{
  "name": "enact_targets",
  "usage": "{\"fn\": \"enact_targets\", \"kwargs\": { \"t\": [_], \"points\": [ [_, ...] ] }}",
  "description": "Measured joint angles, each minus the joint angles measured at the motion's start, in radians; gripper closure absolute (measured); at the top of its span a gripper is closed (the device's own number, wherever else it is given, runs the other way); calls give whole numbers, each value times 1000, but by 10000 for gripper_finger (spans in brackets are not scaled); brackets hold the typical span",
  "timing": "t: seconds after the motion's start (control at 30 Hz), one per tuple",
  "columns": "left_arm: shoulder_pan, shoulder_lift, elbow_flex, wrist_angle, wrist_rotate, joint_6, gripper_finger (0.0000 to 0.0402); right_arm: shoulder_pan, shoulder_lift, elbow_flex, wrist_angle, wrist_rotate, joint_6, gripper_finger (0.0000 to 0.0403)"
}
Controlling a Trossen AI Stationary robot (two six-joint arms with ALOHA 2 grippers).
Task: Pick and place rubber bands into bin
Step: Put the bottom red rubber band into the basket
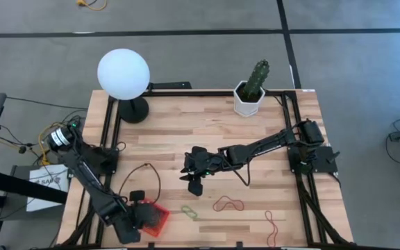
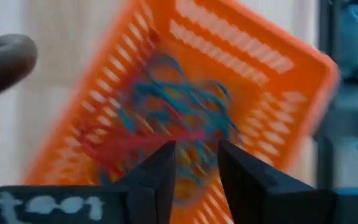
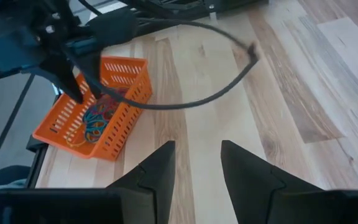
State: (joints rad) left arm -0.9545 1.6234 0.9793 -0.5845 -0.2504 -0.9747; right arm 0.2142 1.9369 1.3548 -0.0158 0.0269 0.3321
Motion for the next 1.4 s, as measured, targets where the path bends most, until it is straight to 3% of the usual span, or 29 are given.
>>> {"fn": "enact_targets", "kwargs": {
  "t": [0.13,0.3,0.47,0.63,0.73,0.83,0.97,1.1,1.27,1.4],
  "points": [
    [1,-8,49,-49,139,-27,295,0,0,0,0,0,0,280],
    [-2,-10,155,-220,153,-33,307,-7,0,0,0,-2,0,280],
    [-9,-10,270,-423,-41,-4,320,-8,-2,2,-79,-45,4,281],
    [-3,-10,375,-673,-193,-69,324,-3,-68,66,-462,-118,73,289],
    [7,-10,429,-837,-241,-140,324,11,-111,85,-681,-98,77,294],
    [16,-11,462,-990,-314,-248,324,31,-186,86,-828,-1,84,295],
    [30,-71,435,-953,-327,-207,324,61,-334,88,-965,217,112,295],
    [28,-132,418,-987,-364,-195,324,91,-488,55,-990,322,114,295],
    [12,-282,267,-806,-493,-187,324,156,-644,-210,-813,272,217,296],
    [14,-346,73,-496,-557,-152,324,261,-697,-441,-640,128,495,296]
  ]
}}
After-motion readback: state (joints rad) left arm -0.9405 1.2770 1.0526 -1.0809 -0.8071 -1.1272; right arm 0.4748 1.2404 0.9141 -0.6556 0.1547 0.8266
